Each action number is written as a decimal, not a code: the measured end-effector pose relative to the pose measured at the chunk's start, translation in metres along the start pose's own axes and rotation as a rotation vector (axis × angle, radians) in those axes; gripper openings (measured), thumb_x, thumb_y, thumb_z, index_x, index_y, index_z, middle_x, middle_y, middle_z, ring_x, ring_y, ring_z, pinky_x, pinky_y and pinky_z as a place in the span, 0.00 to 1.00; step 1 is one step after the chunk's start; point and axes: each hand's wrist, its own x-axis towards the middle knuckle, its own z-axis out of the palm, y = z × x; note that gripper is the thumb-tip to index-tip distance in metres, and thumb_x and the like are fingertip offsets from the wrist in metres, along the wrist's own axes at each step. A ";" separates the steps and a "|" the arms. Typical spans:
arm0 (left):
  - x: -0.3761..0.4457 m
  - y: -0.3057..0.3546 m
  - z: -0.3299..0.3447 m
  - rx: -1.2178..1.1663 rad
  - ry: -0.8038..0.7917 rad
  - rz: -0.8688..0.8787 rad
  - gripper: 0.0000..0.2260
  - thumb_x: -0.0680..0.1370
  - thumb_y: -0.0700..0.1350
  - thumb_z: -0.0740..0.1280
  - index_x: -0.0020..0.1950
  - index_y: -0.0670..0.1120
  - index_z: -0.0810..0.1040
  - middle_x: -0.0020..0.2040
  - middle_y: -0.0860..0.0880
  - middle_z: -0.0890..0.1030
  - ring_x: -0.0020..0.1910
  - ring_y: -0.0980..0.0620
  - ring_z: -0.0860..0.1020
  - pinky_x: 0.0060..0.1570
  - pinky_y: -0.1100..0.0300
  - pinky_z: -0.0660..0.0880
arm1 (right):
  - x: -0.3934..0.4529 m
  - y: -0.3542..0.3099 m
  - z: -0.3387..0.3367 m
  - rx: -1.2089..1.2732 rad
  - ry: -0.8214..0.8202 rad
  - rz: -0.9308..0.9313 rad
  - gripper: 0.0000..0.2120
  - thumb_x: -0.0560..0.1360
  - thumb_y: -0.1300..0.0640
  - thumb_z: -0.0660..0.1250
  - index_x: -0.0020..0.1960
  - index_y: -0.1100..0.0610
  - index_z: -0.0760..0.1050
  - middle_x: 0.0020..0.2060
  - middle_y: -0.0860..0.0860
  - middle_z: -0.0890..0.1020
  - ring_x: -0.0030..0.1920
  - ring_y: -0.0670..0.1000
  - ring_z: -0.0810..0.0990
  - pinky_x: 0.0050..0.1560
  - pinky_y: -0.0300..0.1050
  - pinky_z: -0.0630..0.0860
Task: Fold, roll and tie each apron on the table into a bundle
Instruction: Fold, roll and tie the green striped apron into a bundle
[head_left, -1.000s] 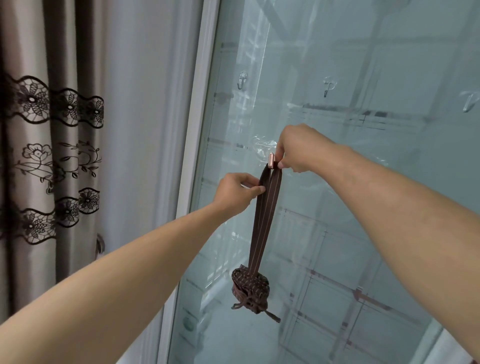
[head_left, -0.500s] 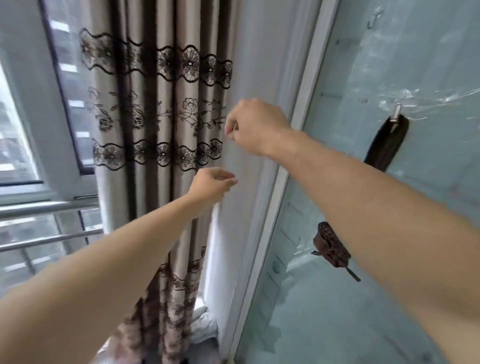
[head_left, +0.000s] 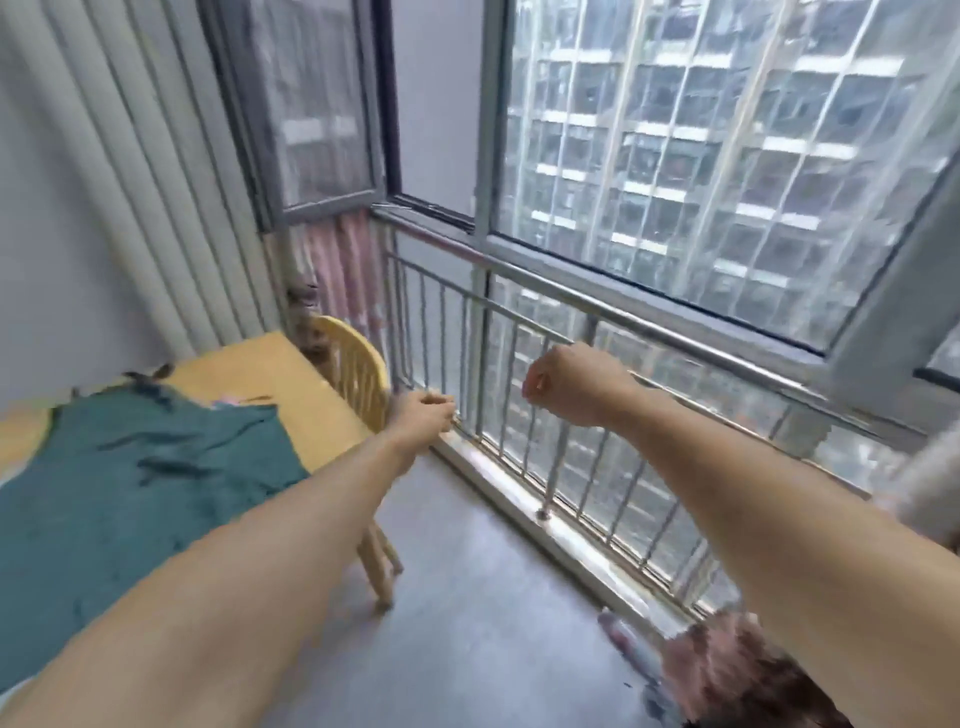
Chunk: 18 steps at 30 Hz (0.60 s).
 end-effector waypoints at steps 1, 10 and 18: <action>0.002 -0.014 -0.047 0.009 0.065 -0.042 0.04 0.80 0.38 0.69 0.44 0.43 0.80 0.34 0.49 0.79 0.30 0.54 0.77 0.30 0.63 0.71 | 0.025 -0.040 0.013 0.028 -0.013 -0.076 0.08 0.74 0.50 0.66 0.47 0.40 0.83 0.47 0.47 0.86 0.49 0.55 0.85 0.48 0.46 0.82; 0.008 -0.154 -0.386 0.067 0.446 -0.348 0.04 0.79 0.39 0.69 0.45 0.41 0.81 0.45 0.42 0.82 0.39 0.48 0.79 0.36 0.56 0.73 | 0.179 -0.369 0.138 0.149 -0.274 -0.412 0.07 0.77 0.48 0.66 0.46 0.46 0.82 0.45 0.48 0.85 0.48 0.54 0.82 0.46 0.47 0.81; 0.003 -0.249 -0.511 0.193 0.475 -0.491 0.02 0.80 0.42 0.70 0.50 0.48 0.82 0.62 0.47 0.80 0.60 0.44 0.79 0.63 0.50 0.76 | 0.247 -0.513 0.222 0.170 -0.448 -0.479 0.11 0.80 0.53 0.62 0.51 0.49 0.83 0.42 0.49 0.87 0.41 0.53 0.85 0.35 0.44 0.77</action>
